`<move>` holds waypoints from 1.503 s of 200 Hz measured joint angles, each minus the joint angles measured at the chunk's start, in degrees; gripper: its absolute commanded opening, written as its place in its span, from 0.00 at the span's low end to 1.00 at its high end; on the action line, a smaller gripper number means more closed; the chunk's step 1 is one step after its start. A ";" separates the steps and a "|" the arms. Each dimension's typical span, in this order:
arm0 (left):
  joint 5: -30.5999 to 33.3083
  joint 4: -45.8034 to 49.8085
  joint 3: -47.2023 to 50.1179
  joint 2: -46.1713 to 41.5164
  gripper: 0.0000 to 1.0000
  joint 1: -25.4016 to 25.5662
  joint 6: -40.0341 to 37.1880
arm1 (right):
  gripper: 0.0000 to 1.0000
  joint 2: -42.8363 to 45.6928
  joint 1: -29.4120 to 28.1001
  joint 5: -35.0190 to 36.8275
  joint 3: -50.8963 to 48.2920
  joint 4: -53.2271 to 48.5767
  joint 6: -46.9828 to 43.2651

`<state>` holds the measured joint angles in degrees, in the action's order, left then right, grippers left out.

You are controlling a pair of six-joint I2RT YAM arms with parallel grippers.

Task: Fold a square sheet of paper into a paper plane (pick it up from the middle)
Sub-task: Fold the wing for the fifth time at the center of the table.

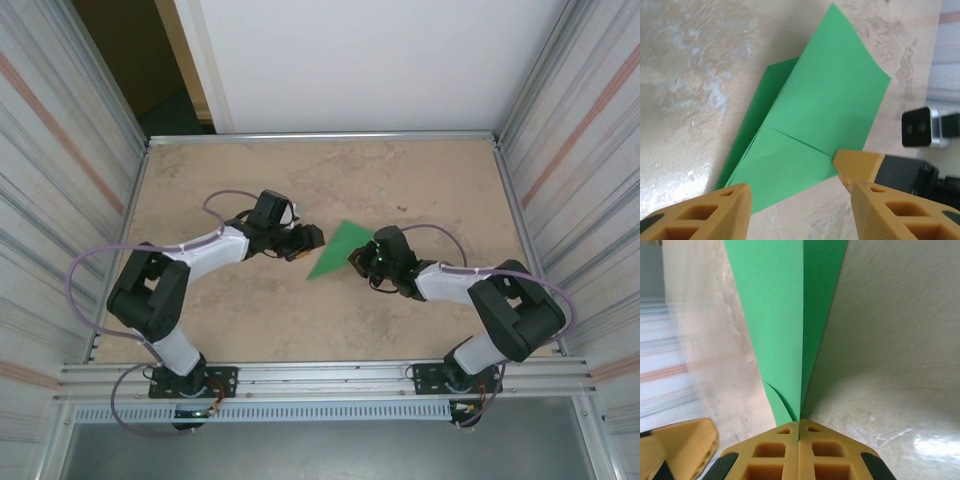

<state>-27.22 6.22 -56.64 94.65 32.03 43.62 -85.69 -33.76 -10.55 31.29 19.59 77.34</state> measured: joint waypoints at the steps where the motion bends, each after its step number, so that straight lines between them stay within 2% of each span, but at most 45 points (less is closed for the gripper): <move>1: 0.11 0.00 0.00 -0.07 0.57 0.07 -0.31 | 0.00 0.04 0.15 -0.02 0.00 -0.11 0.00; 55: 7.39 0.00 0.07 -1.55 0.70 5.18 -16.37 | 0.00 0.28 4.63 -4.76 3.08 -7.41 -1.01; 84: 13.35 -0.22 0.09 -1.14 0.71 9.55 -24.57 | 0.00 0.35 6.38 -7.61 5.20 -9.88 -1.51; 108: 17.09 -2.73 0.81 -0.31 0.67 12.94 -31.71 | 0.00 0.35 7.56 -9.79 6.03 -11.61 -1.53; 129: 18.82 -6.62 2.71 0.07 0.57 14.71 -37.64 | 0.00 0.35 8.15 -11.43 6.71 -13.25 -1.57; 182: 19.87 -15.52 7.56 1.22 0.56 16.48 -50.49 | 0.01 0.76 9.40 -14.25 7.63 -14.60 -1.73; 257: 21.16 -21.66 8.66 5.09 0.47 18.01 -58.90 | 0.01 0.76 9.70 -16.55 8.39 -15.34 -1.62; 300: 21.90 -23.50 8.66 5.95 0.37 18.03 -60.98 | 0.02 0.74 9.79 -17.25 8.76 -15.41 -1.46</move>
<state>-5.32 -17.28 -47.99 100.60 50.06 -17.37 -84.95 -23.97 -27.79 40.05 4.19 75.88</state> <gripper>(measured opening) 0.394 0.045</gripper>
